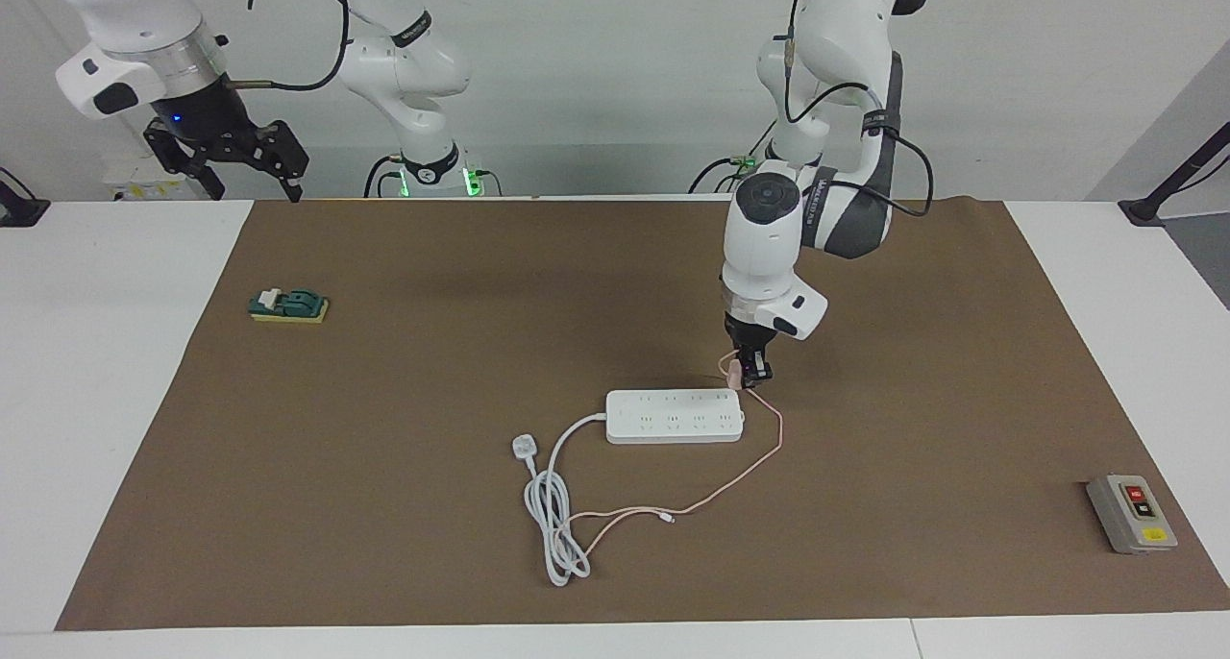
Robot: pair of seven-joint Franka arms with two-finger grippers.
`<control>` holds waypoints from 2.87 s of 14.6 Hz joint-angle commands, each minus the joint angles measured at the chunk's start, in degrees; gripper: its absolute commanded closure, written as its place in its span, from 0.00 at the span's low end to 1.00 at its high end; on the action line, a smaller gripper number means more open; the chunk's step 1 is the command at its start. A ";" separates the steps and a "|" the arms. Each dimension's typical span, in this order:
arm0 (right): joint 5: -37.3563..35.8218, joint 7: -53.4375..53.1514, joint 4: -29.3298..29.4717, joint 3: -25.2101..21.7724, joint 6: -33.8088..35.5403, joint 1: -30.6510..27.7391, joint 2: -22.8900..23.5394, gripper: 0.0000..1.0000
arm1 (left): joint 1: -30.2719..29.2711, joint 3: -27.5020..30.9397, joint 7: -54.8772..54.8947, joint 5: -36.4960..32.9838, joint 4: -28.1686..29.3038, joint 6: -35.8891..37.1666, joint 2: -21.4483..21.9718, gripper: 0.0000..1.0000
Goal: Plug charger into power strip
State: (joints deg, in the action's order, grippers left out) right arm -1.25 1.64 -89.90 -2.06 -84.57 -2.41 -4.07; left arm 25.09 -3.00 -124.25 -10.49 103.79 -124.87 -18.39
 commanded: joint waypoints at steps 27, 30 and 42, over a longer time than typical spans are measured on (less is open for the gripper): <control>-0.42 1.09 -1.15 -0.05 -0.33 -0.05 -1.20 0.00 | -0.04 -0.69 7.80 5.83 -10.36 8.33 -8.15 1.00; -0.42 1.26 -1.15 -0.14 -0.33 -0.13 -1.20 0.00 | -0.74 -0.61 7.97 5.83 -10.45 7.98 -8.33 1.00; -0.50 1.53 -1.15 -0.14 -0.33 -0.49 -1.29 0.00 | -0.83 -0.61 9.56 6.71 -10.10 4.47 -8.50 1.00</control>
State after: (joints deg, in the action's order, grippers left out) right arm -1.25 1.64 -89.90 -2.10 -84.57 -2.52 -4.15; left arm 24.49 -3.61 -116.02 -4.92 94.69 -119.52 -25.87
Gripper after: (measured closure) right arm 0.000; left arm 0.665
